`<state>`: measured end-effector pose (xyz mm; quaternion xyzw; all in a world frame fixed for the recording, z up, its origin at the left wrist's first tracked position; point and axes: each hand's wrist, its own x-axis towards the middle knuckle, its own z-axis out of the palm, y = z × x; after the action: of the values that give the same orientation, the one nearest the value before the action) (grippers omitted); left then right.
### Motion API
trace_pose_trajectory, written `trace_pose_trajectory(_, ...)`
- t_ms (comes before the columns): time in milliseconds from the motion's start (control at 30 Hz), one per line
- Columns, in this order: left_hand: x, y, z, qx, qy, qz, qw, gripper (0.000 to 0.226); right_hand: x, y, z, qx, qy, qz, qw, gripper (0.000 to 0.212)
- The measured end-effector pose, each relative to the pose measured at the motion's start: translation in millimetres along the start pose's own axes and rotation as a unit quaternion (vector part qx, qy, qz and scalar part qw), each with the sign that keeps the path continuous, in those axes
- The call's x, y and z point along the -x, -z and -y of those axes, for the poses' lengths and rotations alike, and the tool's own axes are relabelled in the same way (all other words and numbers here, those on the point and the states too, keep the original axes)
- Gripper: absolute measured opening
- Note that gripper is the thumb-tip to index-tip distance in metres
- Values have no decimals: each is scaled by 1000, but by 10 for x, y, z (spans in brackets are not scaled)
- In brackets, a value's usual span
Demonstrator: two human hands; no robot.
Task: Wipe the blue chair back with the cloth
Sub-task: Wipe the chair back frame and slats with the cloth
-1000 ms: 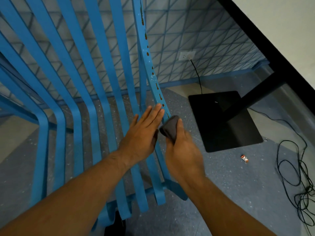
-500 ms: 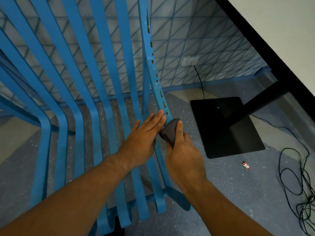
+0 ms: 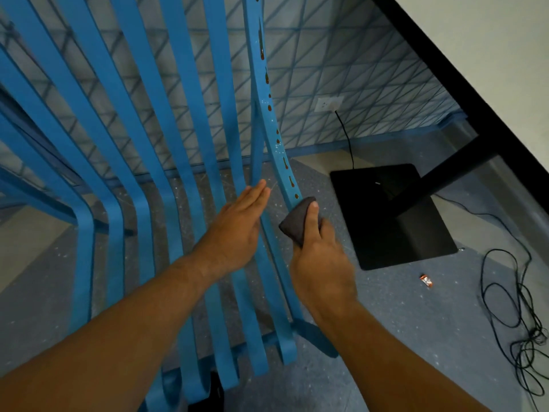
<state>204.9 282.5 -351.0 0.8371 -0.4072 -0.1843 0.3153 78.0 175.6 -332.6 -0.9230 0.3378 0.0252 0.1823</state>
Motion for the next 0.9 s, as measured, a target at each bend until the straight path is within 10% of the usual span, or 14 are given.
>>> trace_pose_trajectory(667,-168,217,-70,33,49,-54,997,52,232,153,-9,51,-49,116,991,79)
trace_pose_trajectory(900,-400,296,-102,42,51,-46,997,49,-153,85,200,11,-55,33,998,73)
